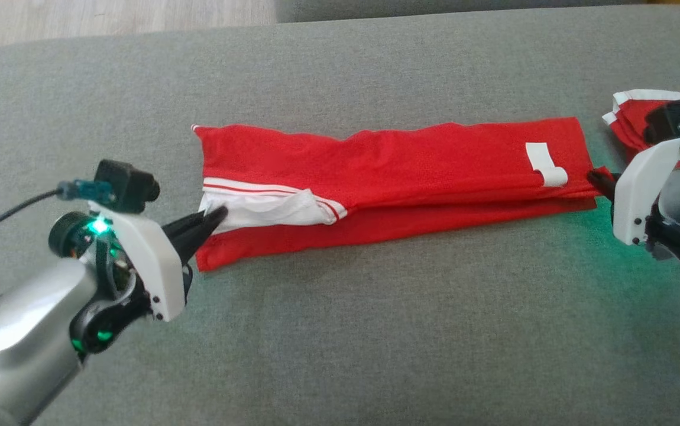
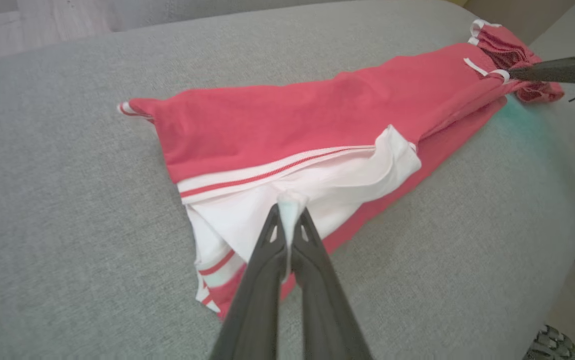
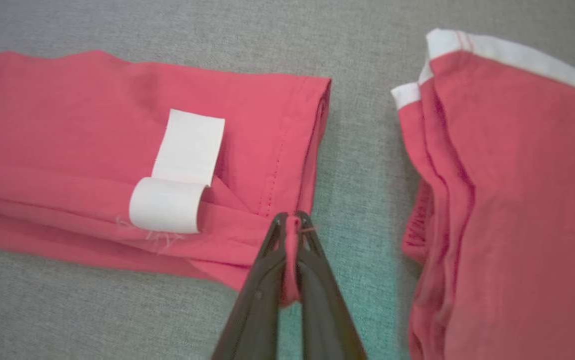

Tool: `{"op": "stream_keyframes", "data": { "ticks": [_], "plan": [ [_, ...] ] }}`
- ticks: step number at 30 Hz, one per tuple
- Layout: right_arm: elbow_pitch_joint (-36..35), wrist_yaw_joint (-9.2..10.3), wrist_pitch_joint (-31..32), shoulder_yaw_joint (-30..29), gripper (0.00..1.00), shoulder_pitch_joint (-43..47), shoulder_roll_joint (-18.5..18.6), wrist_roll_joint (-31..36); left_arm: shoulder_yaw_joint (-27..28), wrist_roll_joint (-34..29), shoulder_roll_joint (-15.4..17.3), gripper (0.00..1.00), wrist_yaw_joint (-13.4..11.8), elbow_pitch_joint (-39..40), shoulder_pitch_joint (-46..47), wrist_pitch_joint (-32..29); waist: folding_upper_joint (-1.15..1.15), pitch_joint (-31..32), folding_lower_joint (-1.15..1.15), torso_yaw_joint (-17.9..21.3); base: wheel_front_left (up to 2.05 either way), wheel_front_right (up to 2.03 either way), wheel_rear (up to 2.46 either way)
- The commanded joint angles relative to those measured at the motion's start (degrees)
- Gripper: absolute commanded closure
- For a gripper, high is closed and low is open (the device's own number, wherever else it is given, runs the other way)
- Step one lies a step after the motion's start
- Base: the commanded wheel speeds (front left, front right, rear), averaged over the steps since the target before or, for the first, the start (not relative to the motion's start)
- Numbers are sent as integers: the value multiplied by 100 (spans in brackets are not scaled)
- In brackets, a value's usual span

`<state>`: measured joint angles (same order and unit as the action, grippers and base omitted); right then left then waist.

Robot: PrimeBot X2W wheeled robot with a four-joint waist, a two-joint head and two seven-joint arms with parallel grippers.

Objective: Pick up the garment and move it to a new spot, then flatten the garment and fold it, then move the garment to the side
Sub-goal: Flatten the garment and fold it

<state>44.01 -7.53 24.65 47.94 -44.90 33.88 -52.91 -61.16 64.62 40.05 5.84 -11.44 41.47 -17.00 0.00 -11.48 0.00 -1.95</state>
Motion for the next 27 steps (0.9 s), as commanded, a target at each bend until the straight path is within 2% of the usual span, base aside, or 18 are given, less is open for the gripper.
{"op": "stream_keyframes", "data": {
  "ticks": [1, 2, 6, 11, 18, 23, 27],
  "plan": [
    [-43, 4, -6, -14, 2, -2, 214, -46, 285, -102, 195, 25, -50, 46, 195, 58, 0, -8, 0, 5, 0, 0, 0],
    [-5, 4, 54, 3, 0, 3, 191, -78, 286, -144, 169, 0, -97, -5, 192, 109, 0, -10, 0, 11, 0, 0, 0],
    [81, 4, -144, -114, 0, -108, 152, -142, 358, -308, 16, 0, -277, -186, 204, 455, 0, 13, 0, 33, 0, 0, 0],
    [115, 4, -588, -390, 0, -299, 65, -236, 748, -451, -240, 0, -654, -450, 250, 1369, 0, 126, 0, 80, 0, 0, 0],
    [42, 4, -2096, -860, 0, -511, -150, 43, 1494, -476, -634, 0, -1073, -566, 145, 2936, 0, 318, 0, 137, 0, 0, 0],
    [83, 4, -3440, -1277, 0, -405, -523, 433, 2143, -713, -943, 0, -1250, -371, -273, 3191, 0, 456, 0, 154, 0, 0, 0],
    [40, 4, -3902, -1744, 0, -98, -1030, 774, 2927, -1343, -1345, 0, -1253, -95, -935, 3197, 0, 549, 0, 166, 0, 0, 0]
  ]
}}
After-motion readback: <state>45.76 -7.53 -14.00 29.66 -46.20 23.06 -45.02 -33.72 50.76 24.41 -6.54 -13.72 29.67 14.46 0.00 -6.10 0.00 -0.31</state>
